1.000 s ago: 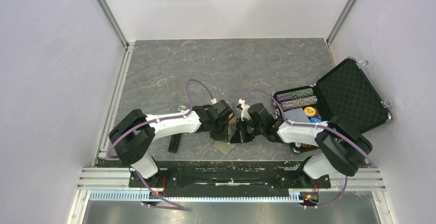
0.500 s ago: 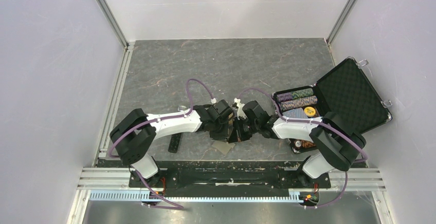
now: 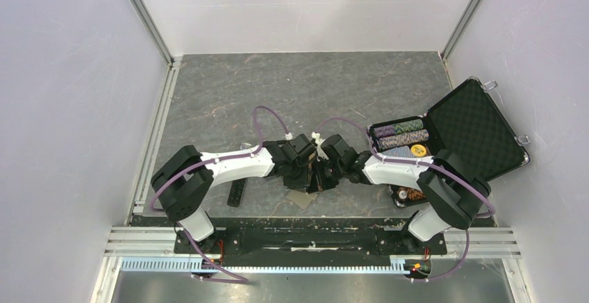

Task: Put the credit cards into the card holder
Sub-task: Close the card holder at the corner of the board, then reset both arms

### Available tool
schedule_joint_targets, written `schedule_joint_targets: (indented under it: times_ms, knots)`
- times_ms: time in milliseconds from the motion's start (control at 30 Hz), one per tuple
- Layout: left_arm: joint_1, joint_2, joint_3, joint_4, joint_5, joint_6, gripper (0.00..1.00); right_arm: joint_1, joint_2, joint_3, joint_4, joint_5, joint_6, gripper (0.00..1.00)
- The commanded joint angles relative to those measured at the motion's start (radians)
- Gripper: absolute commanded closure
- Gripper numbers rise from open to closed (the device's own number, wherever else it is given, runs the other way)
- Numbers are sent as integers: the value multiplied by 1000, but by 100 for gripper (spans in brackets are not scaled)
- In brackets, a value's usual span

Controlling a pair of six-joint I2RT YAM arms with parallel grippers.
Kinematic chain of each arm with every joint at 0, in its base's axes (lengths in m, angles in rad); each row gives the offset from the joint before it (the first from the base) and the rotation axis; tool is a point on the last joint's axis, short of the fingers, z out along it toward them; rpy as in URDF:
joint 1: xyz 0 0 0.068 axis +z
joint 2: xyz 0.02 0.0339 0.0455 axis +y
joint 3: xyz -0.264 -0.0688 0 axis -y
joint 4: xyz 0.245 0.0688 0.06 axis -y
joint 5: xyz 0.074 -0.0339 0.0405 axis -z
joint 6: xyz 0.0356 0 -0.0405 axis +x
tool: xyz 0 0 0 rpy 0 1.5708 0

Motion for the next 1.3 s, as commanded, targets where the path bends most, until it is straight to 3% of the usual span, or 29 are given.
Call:
schedule_joint_targets:
  times_ms: [0, 133, 233, 367, 567, 700, 933, 1033, 1267]
  knots:
    - [-11, -15, -13, 61, -46, 42, 85, 28, -15, 23, -65, 139, -55, 100]
    - [1, -134, -19, 169, 8, 59, 58, 24, -116, 61, -88, 205, -66, 97]
    - [31, -222, -53, 279, 69, 43, 39, 6, -207, 62, -92, 247, -60, 78]
    - [114, -326, -125, 408, 168, -13, 23, -49, -319, 32, -93, 267, -50, 55]
    - [339, -508, -287, 553, 297, -92, 0, -243, -458, -50, -98, 186, -44, 22]
    - [529, -613, -347, 501, 362, -65, 0, -342, -496, -71, -128, 152, -75, 5]
    - [792, -663, -352, 293, 420, 65, 0, -452, -493, -82, -153, 125, -111, 2]
    - [838, -662, -316, 219, 378, 156, 0, -459, -484, -66, -174, 176, -131, 2]
    - [841, -689, -230, 139, 126, 403, 0, -460, -506, -15, -212, 423, -258, 2]
